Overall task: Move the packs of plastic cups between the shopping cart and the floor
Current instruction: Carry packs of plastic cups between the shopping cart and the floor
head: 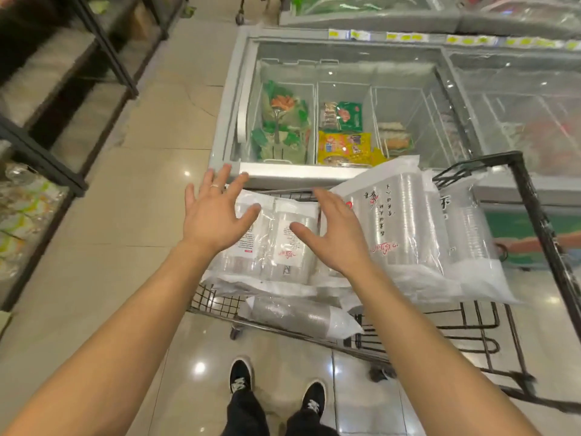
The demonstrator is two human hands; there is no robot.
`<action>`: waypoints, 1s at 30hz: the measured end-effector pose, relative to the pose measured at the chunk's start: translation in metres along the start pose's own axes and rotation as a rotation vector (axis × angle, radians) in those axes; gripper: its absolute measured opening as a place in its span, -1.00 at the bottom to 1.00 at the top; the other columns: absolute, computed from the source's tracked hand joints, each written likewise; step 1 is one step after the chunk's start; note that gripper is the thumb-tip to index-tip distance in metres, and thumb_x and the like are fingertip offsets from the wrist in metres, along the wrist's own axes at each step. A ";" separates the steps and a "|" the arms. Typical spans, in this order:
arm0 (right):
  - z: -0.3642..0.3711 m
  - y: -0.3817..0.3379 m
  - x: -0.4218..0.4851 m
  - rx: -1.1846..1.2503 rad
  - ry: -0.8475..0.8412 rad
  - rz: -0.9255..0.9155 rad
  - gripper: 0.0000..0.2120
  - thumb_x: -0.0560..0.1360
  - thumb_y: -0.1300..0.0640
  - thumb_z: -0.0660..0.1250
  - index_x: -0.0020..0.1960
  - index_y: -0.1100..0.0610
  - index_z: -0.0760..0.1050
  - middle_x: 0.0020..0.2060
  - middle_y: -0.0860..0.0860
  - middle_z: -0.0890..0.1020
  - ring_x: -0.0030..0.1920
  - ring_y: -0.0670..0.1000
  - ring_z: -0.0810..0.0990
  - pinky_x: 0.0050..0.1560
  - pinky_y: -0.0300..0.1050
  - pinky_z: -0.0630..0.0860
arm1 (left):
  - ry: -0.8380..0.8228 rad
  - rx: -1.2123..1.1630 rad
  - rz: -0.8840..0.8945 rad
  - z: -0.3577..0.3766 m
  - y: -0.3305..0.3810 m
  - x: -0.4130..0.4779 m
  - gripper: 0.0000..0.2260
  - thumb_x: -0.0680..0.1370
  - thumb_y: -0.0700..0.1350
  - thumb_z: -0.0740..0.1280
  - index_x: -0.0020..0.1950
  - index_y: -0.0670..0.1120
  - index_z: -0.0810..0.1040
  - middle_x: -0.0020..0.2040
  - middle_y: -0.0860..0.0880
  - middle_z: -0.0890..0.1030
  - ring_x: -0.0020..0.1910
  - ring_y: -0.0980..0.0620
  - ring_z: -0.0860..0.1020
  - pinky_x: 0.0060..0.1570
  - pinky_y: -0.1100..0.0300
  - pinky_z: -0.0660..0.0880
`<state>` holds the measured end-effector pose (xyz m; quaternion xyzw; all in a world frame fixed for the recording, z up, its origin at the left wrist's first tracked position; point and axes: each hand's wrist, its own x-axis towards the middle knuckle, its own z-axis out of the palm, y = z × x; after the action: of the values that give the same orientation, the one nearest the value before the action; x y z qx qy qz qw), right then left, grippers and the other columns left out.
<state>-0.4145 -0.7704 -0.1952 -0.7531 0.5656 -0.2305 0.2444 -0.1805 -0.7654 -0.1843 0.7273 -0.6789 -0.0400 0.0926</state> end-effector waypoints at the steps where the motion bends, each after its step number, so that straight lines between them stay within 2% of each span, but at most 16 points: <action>1: -0.010 -0.011 0.007 -0.034 0.024 -0.035 -0.22 0.49 -0.34 0.24 0.56 0.02 0.15 0.53 0.03 0.25 0.54 0.07 0.13 0.53 0.03 0.06 | 0.045 0.004 -0.019 -0.016 0.002 -0.002 -0.37 0.53 0.32 0.07 0.56 0.11 0.21 0.60 -0.05 0.11 0.58 -0.12 0.01 0.47 -0.25 -0.02; 4: -0.036 -0.048 0.024 -0.131 0.078 -0.149 -0.26 0.52 -0.36 0.14 0.58 -0.03 0.09 0.55 0.03 0.18 0.56 0.10 0.03 0.55 0.08 -0.05 | 0.165 0.034 -0.076 -0.064 0.005 -0.013 -0.35 0.50 0.33 0.05 0.55 0.11 0.22 0.59 -0.07 0.16 0.57 -0.15 0.04 0.46 -0.26 -0.01; 8: -0.064 -0.106 0.041 -0.189 0.181 -0.301 -0.23 0.48 -0.41 0.07 0.57 -0.05 0.13 0.56 0.08 0.17 0.56 0.16 0.03 0.53 0.13 -0.04 | 0.313 0.140 -0.156 -0.124 0.001 -0.032 -0.37 0.52 0.32 0.10 0.55 0.09 0.24 0.58 -0.09 0.19 0.57 -0.16 0.06 0.46 -0.27 0.01; 11: -0.082 -0.150 0.048 -0.238 0.206 -0.367 -0.25 0.49 -0.40 0.09 0.58 -0.09 0.07 0.57 0.05 0.10 0.57 0.15 -0.04 0.54 0.12 -0.09 | 0.383 0.216 -0.206 -0.165 -0.009 -0.051 -0.36 0.51 0.33 0.08 0.54 0.10 0.24 0.58 -0.09 0.19 0.56 -0.16 0.06 0.46 -0.28 0.04; 18: -0.094 -0.254 0.032 -0.200 0.274 -0.508 -0.26 0.50 -0.38 0.12 0.57 -0.07 0.09 0.57 0.05 0.12 0.57 0.15 -0.02 0.53 0.15 -0.03 | 0.564 0.235 -0.300 -0.242 -0.067 -0.106 -0.34 0.49 0.35 0.06 0.54 0.09 0.26 0.57 -0.10 0.20 0.55 -0.18 0.10 0.45 -0.28 0.09; 26: -0.034 -0.390 -0.016 -0.180 0.280 -0.617 -0.24 0.45 -0.41 0.04 0.56 -0.11 0.08 0.57 0.05 0.12 0.56 0.13 0.00 0.51 0.16 -0.06 | 0.669 0.250 -0.410 -0.293 -0.172 -0.205 -0.33 0.50 0.34 0.05 0.55 0.08 0.24 0.57 -0.09 0.21 0.55 -0.18 0.12 0.45 -0.27 0.09; 30: 0.026 -0.472 -0.055 -0.173 0.265 -0.684 -0.26 0.48 -0.39 0.11 0.57 -0.11 0.08 0.57 0.04 0.12 0.56 0.14 0.00 0.51 0.18 -0.06 | 0.674 0.288 -0.483 -0.314 -0.249 -0.272 -0.33 0.49 0.35 0.04 0.55 0.10 0.22 0.57 -0.08 0.21 0.55 -0.17 0.13 0.44 -0.26 0.10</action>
<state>-0.0628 -0.6007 0.0775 -0.8801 0.3256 -0.3454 0.0135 0.1004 -0.4543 0.0582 0.8429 -0.4199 0.2741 0.1948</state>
